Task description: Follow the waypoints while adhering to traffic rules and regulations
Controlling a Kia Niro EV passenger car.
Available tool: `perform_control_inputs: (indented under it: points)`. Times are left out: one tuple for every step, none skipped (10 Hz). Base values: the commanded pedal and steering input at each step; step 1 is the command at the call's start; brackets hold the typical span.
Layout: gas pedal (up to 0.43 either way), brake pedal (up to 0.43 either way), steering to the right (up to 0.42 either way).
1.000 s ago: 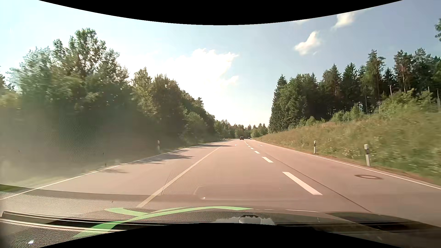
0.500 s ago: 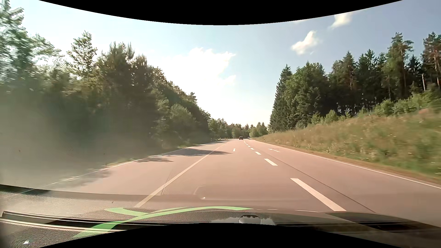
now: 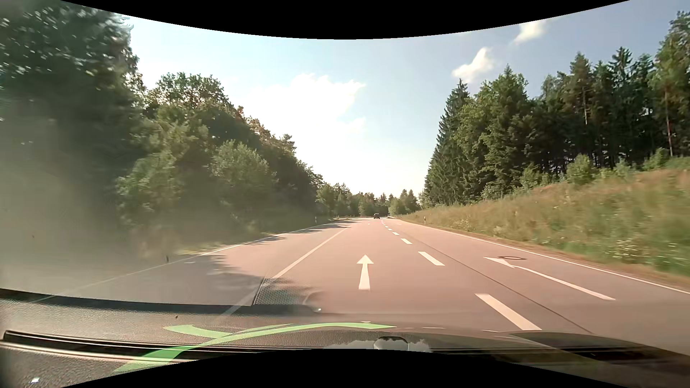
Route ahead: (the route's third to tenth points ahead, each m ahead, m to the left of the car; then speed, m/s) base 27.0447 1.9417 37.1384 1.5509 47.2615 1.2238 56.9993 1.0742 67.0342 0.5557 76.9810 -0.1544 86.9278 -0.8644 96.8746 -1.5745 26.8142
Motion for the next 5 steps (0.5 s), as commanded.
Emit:
perform_control_inputs:
  points:
    - [0.378, 0.000, 0.005]
    - [0.378, 0.000, 0.005]
    - [0.378, 0.000, 0.005]
    - [0.378, 0.000, 0.004]
    - [0.378, 0.000, 0.004]
